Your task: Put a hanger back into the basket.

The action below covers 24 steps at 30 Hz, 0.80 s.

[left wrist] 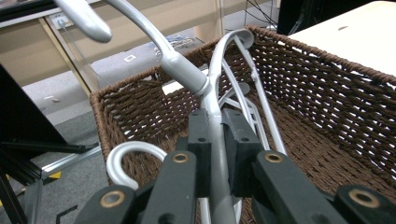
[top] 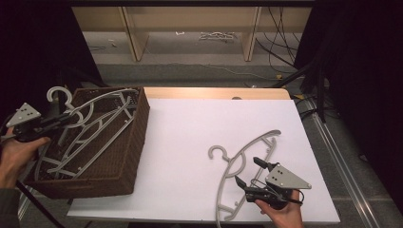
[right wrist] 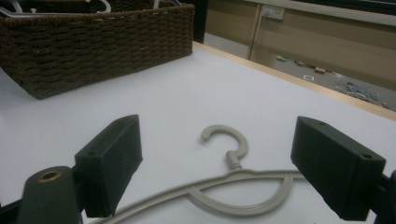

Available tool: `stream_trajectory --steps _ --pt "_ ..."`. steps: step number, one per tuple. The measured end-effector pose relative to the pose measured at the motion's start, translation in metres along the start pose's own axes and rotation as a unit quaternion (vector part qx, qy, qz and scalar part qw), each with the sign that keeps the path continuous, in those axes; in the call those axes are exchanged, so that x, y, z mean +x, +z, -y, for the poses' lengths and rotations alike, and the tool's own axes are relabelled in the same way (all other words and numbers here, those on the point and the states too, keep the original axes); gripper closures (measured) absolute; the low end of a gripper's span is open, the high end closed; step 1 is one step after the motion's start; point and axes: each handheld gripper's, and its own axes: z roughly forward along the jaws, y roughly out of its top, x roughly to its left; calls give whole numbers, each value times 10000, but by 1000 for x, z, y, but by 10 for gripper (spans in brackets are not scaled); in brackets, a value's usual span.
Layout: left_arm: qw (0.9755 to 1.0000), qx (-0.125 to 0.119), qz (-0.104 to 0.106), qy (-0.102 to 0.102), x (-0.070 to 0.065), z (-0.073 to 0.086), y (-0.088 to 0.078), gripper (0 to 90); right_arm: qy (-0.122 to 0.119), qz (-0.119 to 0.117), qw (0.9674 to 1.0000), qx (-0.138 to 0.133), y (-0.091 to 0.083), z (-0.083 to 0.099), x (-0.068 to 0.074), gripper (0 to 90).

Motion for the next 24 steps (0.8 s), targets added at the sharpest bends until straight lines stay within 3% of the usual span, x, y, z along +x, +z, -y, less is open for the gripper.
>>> stream_trajectory --steps 5,6,9,12,14,15,18,24 --pt "9998 166 58 63 -5 1 8 818 -88 33 10000 -28 0 0 -1 174" --pt "9994 334 51 105 -8 1 13 817 -59 22 10000 -41 1 0 -1 174" --pt "9987 498 17 123 -10 2 18 816 -80 23 10000 -42 0 0 -1 174" --pt "9986 519 92 89 -11 2 21 816 -75 24 10000 -45 0 0 -2 174" --pt "9977 641 154 145 -14 3 24 816 -5 2 10000 -2 0 0 0 174" --pt "9970 729 152 211 -15 3 26 816 -102 36 9999 -67 1 0 -1 173" --pt "9956 892 221 187 -17 4 32 816 -111 22 9999 -46 1 -1 -1 174" --pt "9926 1200 134 111 -16 13 36 819 -83 29 10000 -27 1 0 -1 174"
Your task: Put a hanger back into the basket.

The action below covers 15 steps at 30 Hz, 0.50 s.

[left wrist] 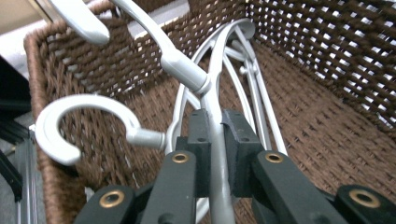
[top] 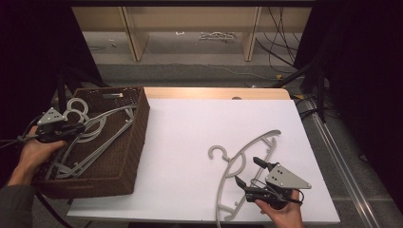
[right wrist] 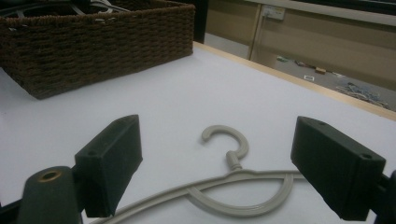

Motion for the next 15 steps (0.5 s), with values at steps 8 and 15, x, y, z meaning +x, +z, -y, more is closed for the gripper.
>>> stream_trajectory --steps 8,15 --pt "9989 445 -39 153 4 3 3 821 4 -19 10000 6 0 0 0 173" --pt "9978 637 -195 39 4 2 8 812 3 5 10000 -19 1 0 0 174"
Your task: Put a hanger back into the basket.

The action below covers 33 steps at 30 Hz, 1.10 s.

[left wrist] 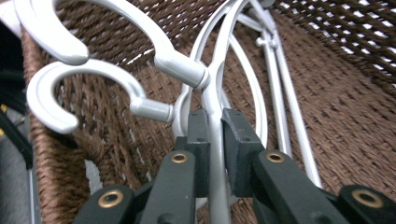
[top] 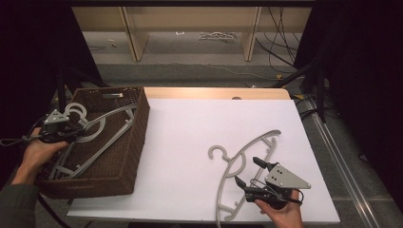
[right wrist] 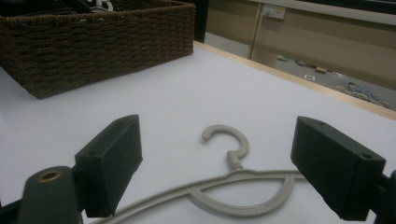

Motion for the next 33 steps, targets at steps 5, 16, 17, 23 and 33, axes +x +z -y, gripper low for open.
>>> stream_trajectory --steps 5,16,17,23,33 --pt "9998 132 -113 -78 -3 -1 4 784 2 -16 10000 13 -1 0 0 174" --pt "9975 -60 -354 -605 -2 -1 -14 541 -11 -8 10000 22 -1 0 0 175" --pt "9959 -155 -472 -762 -1 -2 -20 514 2 -8 10000 15 -1 -1 0 174" --pt "9883 -648 -555 -1264 -3 -6 -43 422 -8 -17 10000 4 0 0 0 174" --pt "9792 -1368 -109 -1496 -47 -20 -71 341 -41 -14 10000 -4 0 -1 0 175"
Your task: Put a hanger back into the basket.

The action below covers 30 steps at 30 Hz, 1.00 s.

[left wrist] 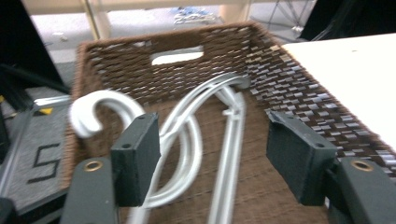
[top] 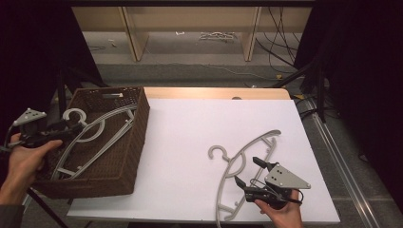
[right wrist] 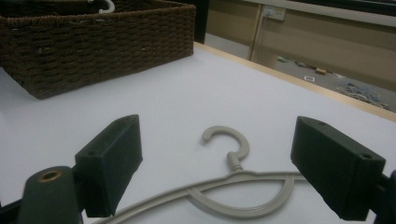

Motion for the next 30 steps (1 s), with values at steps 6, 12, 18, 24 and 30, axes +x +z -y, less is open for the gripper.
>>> stream_trajectory --steps 6,12,18,24,30 --pt "9990 -263 374 13 -37 -3 -7 298 -1 -3 10000 5 0 0 0 175" --pt "9975 -353 607 100 -72 -2 -7 250 7 17 10000 -17 0 0 0 175" --pt "9943 -396 941 308 -105 0 -7 238 6 19 10000 -26 0 0 0 175" --pt "9910 -447 1202 395 -133 6 0 231 8 3 10000 -20 -2 -1 0 175" --pt "9880 -505 1413 358 -152 10 7 229 61 -9 10000 -14 -3 -1 0 175"
